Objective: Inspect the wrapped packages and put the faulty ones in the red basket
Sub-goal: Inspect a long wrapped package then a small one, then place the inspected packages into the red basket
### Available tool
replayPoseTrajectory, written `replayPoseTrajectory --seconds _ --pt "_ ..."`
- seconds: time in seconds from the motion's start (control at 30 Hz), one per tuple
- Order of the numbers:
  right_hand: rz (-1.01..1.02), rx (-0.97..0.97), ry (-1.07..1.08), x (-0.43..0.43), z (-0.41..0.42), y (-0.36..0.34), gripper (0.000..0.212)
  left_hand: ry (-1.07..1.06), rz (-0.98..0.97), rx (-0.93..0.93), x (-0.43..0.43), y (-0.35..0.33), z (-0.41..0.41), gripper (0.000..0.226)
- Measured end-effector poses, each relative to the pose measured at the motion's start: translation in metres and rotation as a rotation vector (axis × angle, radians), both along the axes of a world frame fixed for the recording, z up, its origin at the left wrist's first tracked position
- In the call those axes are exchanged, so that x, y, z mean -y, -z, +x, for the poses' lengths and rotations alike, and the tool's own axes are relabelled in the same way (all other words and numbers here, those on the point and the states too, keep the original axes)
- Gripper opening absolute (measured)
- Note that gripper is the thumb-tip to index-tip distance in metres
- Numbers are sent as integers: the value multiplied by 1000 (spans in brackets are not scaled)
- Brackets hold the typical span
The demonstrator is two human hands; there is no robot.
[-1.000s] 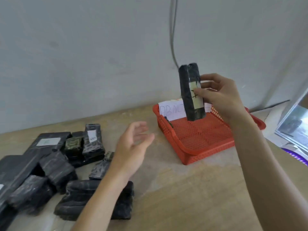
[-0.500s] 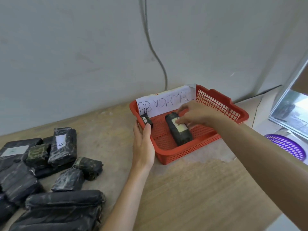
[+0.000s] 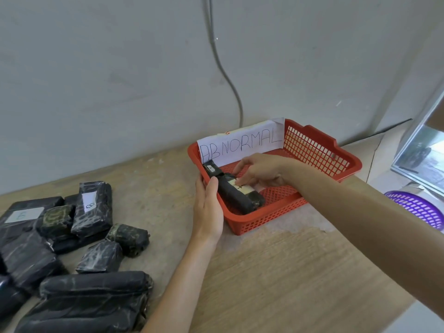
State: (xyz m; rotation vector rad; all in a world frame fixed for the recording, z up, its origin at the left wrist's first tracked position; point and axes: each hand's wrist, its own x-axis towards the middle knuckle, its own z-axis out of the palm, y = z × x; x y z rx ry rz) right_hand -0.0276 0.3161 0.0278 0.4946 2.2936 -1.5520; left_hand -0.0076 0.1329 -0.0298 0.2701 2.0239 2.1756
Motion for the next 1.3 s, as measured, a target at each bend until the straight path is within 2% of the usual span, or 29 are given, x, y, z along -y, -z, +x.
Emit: replayPoseTrajectory --seconds 0.13,0.2,0.33,0.5,0.57,0.63,0.7,0.73,0.87,0.97,1.03,1.1,1.2,1.3 --pt "509 -87 -141 7 9 -4 33 2 8 15 0 -1 0 36" --pt "646 -73 -205 8 13 -17 39 2 4 23 0 -1 0 35" --pt "565 77 -305 16 15 -21 35 4 -5 17 -1 0 -1 37" --pt "639 42 -350 34 6 -8 32 35 -16 -16 1 0 1 49" --pt "654 46 -346 35 7 -14 33 43 -35 1 3 -4 2 43" --pt "740 -32 -309 38 8 -18 33 57 -80 45 9 -15 0 37" --pt "833 -249 -229 46 8 -21 31 109 -135 82 22 -29 -6 26" --pt "805 -379 -173 53 10 -23 28 141 -174 79 33 -35 -10 21" --pt "563 -857 4 98 28 -36 15 179 -506 -67 100 -66 -28 24" --pt "471 -1004 -20 141 45 -27 18 327 -987 -182 150 -84 -35 41" --pt "501 -965 -126 164 50 -7 24 480 -1348 -186 167 -89 -34 55" --pt "546 -806 -225 178 46 21 33 554 -1516 -174 174 -86 -35 61" --pt "630 -572 -318 185 36 60 45 568 -1605 -289 183 -76 -38 63" --pt "825 -484 -378 187 28 82 51 533 -1563 -424 188 -76 -39 44"
